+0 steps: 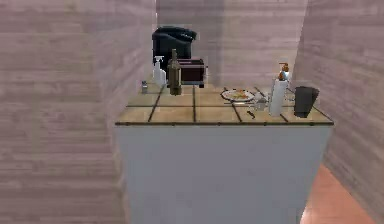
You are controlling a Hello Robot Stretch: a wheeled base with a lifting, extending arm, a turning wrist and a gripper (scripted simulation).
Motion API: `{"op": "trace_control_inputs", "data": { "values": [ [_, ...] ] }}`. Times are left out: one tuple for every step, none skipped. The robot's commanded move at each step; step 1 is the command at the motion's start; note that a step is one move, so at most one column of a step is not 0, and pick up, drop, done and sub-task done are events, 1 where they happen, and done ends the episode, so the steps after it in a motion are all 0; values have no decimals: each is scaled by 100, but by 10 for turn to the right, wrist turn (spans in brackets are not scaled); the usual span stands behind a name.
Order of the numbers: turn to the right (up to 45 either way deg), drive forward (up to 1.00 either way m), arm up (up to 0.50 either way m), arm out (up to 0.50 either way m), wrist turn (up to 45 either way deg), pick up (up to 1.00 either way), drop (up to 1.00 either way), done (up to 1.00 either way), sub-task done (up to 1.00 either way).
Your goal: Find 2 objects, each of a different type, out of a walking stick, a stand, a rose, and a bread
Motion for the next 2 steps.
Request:
{"op": "trace_control_inputs", "data": {
  "values": [
    [-450, 0, 0, 0, 0, 0, 0, 0, 0],
    [-360, 0, 0, 0, 0, 0, 0, 0, 0]
  ]
}}
